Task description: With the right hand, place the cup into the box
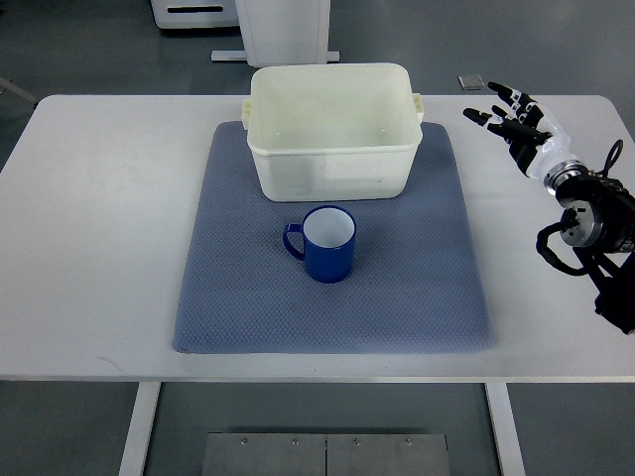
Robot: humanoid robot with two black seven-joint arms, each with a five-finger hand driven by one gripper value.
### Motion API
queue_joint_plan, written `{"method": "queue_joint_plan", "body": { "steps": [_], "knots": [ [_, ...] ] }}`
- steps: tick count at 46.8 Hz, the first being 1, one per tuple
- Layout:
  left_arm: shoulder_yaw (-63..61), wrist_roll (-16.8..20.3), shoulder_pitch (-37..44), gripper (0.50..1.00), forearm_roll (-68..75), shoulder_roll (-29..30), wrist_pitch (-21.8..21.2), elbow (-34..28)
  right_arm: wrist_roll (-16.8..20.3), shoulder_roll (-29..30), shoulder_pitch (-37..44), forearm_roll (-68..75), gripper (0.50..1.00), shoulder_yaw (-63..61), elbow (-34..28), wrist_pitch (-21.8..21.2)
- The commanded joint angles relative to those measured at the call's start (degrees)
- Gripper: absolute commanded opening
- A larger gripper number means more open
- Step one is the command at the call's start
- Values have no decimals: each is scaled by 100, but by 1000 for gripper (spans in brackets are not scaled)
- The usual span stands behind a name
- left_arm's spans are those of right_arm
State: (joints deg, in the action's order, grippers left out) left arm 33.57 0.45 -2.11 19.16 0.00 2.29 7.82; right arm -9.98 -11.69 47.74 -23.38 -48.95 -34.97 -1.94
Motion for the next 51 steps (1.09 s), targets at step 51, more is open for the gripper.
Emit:
{"method": "queue_joint_plan", "body": {
  "steps": [51],
  "knots": [
    [0, -1, 97, 1000, -9, 0, 0, 0, -57, 36, -1, 0, 998, -9, 8, 0]
  ]
}}
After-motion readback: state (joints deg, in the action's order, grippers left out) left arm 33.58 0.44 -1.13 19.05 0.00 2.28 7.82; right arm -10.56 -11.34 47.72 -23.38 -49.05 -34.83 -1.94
